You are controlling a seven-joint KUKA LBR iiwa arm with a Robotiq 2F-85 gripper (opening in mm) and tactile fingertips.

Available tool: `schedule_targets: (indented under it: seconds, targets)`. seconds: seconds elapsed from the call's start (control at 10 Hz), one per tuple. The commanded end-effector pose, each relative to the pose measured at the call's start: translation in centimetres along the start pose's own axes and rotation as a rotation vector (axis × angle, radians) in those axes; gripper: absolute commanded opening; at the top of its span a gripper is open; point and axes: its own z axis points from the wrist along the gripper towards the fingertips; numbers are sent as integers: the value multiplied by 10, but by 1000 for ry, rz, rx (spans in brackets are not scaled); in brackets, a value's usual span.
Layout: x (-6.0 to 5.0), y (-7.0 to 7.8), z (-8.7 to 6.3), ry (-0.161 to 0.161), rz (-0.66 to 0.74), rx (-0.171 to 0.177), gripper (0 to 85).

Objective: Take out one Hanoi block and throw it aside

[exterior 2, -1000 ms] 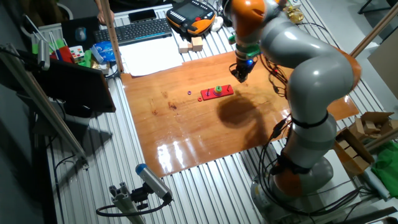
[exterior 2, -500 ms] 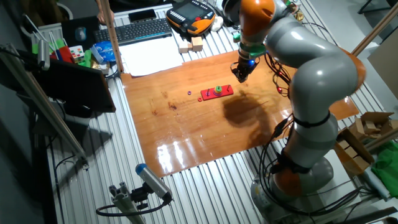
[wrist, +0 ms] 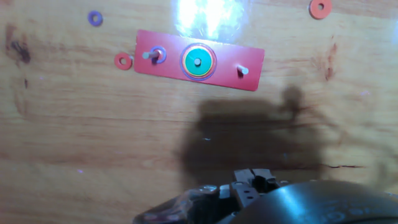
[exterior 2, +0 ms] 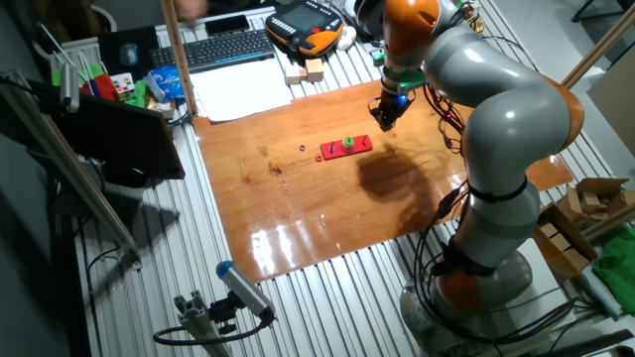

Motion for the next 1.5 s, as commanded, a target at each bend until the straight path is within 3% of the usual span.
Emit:
schedule_targets:
  seconds: [0.0, 0.2, 0.3, 0.5, 0.7, 0.9, 1.1, 1.4]
  targets:
    - [0, 0, 0, -3, 0, 7, 7]
    - [0, 0, 0, 6, 28, 9, 23]
    - [0, 0, 0, 30, 42, -1, 70]
    - [-22, -2, 8, 86, 80, -5, 257]
    - [-40, 9, 23, 56, 130, -10, 377]
    - [-51, 19, 37, 26, 178, -11, 457]
    - [-64, 23, 52, 6, 197, -12, 467]
    - [-76, 24, 64, -25, 241, -22, 483]
